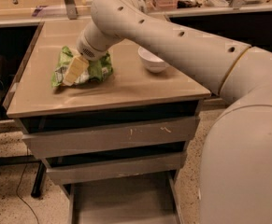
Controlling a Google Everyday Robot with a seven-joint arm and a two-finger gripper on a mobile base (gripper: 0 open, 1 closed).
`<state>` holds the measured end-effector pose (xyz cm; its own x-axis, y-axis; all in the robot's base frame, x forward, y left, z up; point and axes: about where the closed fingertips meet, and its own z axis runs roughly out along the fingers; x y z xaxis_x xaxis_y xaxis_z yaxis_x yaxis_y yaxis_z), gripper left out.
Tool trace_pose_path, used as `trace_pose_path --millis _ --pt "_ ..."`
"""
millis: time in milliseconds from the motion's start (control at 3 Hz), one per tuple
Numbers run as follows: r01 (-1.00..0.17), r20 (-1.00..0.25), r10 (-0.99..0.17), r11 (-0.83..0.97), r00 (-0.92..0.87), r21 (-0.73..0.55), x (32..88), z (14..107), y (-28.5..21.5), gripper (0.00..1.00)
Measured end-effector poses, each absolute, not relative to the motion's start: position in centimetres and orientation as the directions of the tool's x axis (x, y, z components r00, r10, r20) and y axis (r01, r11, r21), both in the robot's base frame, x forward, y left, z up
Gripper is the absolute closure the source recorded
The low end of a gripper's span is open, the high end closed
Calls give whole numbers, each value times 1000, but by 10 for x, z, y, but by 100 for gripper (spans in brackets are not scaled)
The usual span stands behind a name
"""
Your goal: Pick green rice chip bag from bottom drawer and place on counter
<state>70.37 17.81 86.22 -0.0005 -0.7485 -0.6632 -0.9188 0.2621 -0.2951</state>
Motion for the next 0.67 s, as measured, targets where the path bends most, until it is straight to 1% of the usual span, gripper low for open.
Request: trace_pose_path --millis 333,667 --pt "-913 -646 -763 260 4 -313 707 873 182 0" --pt "-884 -589 -808 265 15 -385 713 925 184 0"
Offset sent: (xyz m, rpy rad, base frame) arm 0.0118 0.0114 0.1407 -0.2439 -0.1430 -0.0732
